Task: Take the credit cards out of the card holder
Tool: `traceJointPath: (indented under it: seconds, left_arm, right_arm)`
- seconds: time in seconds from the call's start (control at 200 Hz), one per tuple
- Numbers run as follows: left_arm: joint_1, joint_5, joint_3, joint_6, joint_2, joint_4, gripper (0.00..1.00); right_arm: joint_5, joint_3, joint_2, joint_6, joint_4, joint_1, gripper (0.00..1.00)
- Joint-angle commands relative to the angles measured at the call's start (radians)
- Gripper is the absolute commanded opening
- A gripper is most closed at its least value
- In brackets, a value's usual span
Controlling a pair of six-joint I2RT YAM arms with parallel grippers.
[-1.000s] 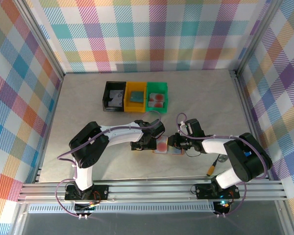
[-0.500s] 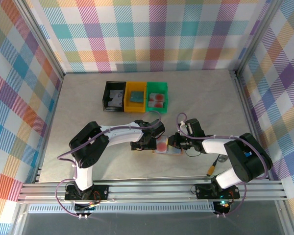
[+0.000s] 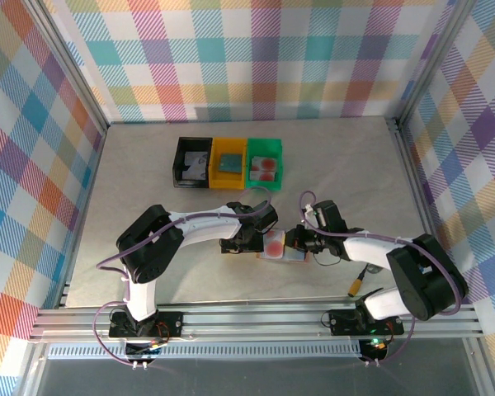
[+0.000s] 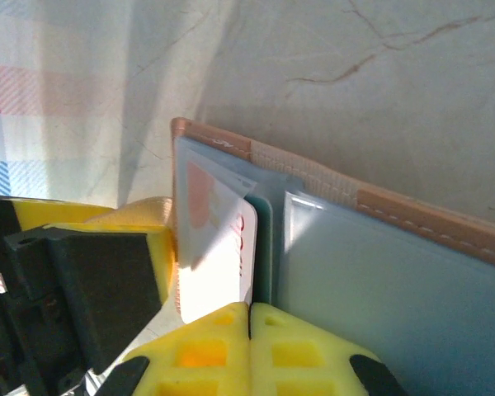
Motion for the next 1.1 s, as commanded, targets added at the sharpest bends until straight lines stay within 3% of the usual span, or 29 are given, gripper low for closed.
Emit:
traceJointPath:
  seconds: [0.0,1.095]
  left_arm:
    - [-0.028,0.115,-0.051,-0.013,0.114,0.07,0.77]
    - [-0.014,0.154,-0.063,-0.017,0.093,0.083,0.79]
  right_arm:
    - [0.031,-0.006,-0.044,-0.035,-0.067,0.006,0.0]
    - [0.112,-0.053,-0.316,-0.028,-0.272,-0.011,0.0]
